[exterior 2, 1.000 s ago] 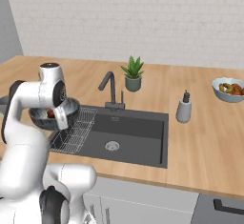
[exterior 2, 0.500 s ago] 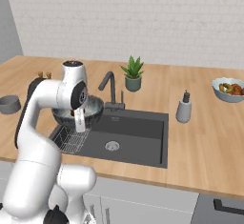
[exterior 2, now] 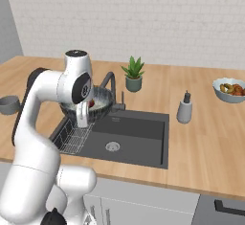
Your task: Pick the bell pepper from the sink and place it in the bowl. Then pick the bowl and place it in the microwave. Then close the microwave door and press the start button.
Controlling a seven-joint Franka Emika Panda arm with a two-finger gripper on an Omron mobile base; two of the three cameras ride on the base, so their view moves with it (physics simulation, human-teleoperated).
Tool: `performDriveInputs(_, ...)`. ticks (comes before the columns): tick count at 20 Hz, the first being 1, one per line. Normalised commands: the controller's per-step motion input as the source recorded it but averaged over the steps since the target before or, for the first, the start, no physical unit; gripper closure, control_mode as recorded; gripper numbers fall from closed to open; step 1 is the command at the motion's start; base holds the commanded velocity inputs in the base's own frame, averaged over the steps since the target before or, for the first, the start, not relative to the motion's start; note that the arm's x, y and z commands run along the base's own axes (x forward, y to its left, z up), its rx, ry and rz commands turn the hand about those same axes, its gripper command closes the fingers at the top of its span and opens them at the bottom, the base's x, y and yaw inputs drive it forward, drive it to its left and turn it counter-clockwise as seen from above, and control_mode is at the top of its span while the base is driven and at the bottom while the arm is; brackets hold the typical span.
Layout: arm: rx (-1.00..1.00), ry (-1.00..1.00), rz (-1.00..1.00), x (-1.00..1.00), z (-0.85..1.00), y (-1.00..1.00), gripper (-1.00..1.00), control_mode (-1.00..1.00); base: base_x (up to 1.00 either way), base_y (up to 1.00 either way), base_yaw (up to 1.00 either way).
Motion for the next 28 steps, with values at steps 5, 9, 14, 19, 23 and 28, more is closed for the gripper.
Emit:
performDriveInputs(5,0.00,-0.23,-0.08,-0.35,0.20,0.00,1.00,-1.00,0.00,0.00,0.00)
performDriveInputs(9,0.00,-0.13,-0.09,-0.25,0.14,0.00,1.00,-1.00,0.00,0.00,0.00)
performDriveInputs(14,0.00,0.00,0.00,-0.10,0.05,0.00,1.00,1.00,-0.74,-0.24,0.00)
performDriveInputs(19,0.00,0.00,0.00,0.00,0.00,0.00,1.00,1.00,-0.64,-0.68,-0.40)
performDriveInputs(23,0.00,0.00,0.00,0.00,0.00,0.00,1.00,1.00,0.00,-0.08,-0.98)
performDriveInputs(28,0.00,0.00,0.00,0.00,0.00,0.00,1.00,1.00,0.00,0.00,-1.00)
